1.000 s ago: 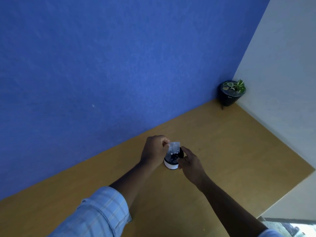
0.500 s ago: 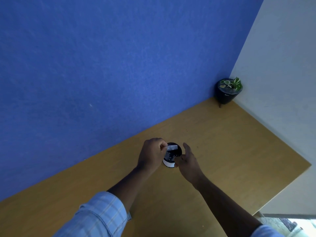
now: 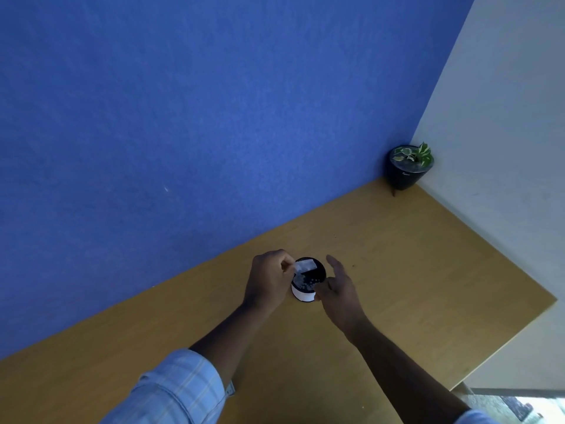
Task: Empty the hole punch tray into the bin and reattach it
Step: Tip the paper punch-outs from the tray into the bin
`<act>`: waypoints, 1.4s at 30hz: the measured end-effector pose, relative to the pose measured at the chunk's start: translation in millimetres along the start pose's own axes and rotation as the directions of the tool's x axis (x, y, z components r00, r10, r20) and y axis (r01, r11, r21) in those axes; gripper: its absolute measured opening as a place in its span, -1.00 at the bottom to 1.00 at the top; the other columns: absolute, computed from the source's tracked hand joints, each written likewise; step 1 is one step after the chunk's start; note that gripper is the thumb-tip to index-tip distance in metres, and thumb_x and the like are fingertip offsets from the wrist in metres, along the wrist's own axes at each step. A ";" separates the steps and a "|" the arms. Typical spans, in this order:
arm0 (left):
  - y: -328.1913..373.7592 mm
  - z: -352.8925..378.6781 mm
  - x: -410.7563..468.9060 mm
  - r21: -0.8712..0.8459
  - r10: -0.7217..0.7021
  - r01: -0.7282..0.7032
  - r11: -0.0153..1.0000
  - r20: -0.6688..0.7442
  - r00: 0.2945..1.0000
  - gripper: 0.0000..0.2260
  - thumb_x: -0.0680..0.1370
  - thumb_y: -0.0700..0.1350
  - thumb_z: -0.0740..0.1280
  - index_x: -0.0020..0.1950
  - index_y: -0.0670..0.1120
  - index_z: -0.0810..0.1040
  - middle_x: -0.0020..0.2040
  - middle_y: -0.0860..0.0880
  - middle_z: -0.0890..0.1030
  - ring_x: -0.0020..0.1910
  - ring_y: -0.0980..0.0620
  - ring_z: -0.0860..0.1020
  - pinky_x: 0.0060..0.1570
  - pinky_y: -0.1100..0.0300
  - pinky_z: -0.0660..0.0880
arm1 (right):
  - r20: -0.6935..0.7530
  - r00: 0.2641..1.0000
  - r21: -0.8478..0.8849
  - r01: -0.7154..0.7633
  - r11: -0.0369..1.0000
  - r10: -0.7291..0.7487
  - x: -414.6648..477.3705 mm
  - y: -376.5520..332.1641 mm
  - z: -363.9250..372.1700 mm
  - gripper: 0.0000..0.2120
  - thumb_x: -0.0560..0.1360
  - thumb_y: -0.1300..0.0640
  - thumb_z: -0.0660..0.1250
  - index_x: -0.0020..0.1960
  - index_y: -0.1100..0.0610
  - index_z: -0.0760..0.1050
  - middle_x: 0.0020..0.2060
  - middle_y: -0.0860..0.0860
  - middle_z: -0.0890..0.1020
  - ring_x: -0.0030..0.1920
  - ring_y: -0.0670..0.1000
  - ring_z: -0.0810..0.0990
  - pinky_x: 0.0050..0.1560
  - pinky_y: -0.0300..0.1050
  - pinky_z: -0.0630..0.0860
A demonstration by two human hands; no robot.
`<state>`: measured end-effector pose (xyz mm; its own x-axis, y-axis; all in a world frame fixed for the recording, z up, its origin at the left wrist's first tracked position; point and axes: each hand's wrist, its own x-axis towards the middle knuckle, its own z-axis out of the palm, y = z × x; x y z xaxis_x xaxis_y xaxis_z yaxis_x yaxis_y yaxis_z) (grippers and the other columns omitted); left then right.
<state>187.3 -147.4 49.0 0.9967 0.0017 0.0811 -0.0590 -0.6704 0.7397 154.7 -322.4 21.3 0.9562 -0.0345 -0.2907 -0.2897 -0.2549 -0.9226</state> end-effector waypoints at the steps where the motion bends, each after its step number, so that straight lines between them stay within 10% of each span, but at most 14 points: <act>1: -0.6 -1.1 -0.1 -0.021 -0.024 0.024 0.999 -0.013 1.000 -0.95 0.55 -0.21 0.50 -0.10 -0.12 0.74 -0.20 0.03 0.76 -0.22 0.14 0.71 -0.22 0.14 0.69 | -0.035 0.999 0.028 -0.029 0.999 0.030 0.4 -0.4 -0.5 -0.32 0.59 0.28 0.28 0.66 0.05 0.19 -0.25 0.24 0.62 -0.22 -0.01 0.59 -0.19 -0.20 0.54; 7: -0.1 -15.2 -3.5 -0.196 -0.154 0.130 0.972 -0.113 0.982 -0.96 0.55 -0.20 0.50 -0.05 -0.08 0.74 -0.16 0.11 0.74 -0.14 0.19 0.69 -0.17 0.43 0.56 | -0.066 0.995 0.114 -0.062 0.992 0.069 -0.8 -7.6 0.4 -0.35 0.61 0.21 0.31 0.65 0.04 0.18 -0.28 0.24 0.58 -0.27 0.00 0.53 -0.21 -0.12 0.47; 17: 5.5 -58.0 -22.2 -0.602 -0.359 0.293 0.743 0.011 0.933 -0.93 0.57 -0.26 0.48 0.03 -0.15 0.72 -0.18 -0.28 0.76 -0.27 -0.09 0.72 -0.22 0.12 0.70 | -0.098 0.989 0.330 -0.075 0.941 0.113 -18.6 -30.2 11.1 -0.69 0.68 0.06 0.21 0.42 -0.01 0.42 0.02 0.05 0.67 -0.07 0.08 0.62 -0.15 -0.01 0.52; 22: -0.4 -72.7 -44.0 -0.601 -0.381 0.349 0.719 0.078 0.921 -0.94 0.54 -0.27 0.52 -0.06 -0.12 0.75 -0.34 -0.08 0.69 -0.38 0.00 0.59 -0.37 0.21 0.53 | 0.097 0.987 0.441 -0.155 0.884 0.124 -30.6 -49.9 16.0 -0.64 0.71 -0.06 0.13 0.18 0.09 0.64 0.13 0.23 0.72 -0.02 0.16 0.70 -0.08 0.13 0.56; 32: -27.0 -84.7 -89.2 -0.498 -0.381 0.420 0.759 0.184 0.906 -0.90 0.51 -0.25 0.57 0.01 -0.22 0.77 -0.38 0.03 0.69 -0.43 0.16 0.58 -0.37 0.30 0.49 | 0.548 0.829 0.425 -0.394 0.815 0.115 -68.2 -52.4 43.2 -0.39 0.73 -0.20 0.05 0.32 0.25 0.63 0.26 0.43 0.63 -0.10 0.25 0.68 0.00 0.13 0.62; 42: -95.9 -113.2 -139.1 -0.314 -0.433 0.414 0.854 0.010 0.901 -0.85 0.65 -0.15 0.43 0.18 -0.06 0.75 0.09 -0.02 0.76 0.00 0.14 0.69 -0.02 0.16 0.55 | 0.593 0.778 0.375 -0.495 0.784 0.208 -92.4 -43.8 67.8 -0.41 0.70 -0.21 0.13 0.31 0.27 0.62 -0.02 0.31 0.67 -0.25 0.18 0.62 -0.20 0.03 0.57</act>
<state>48.0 0.7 42.4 0.9244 0.2844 -0.2541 0.3449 -0.3391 0.8753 76.2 -242.5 71.4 0.6585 0.4929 -0.5687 -0.7166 0.1796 -0.6740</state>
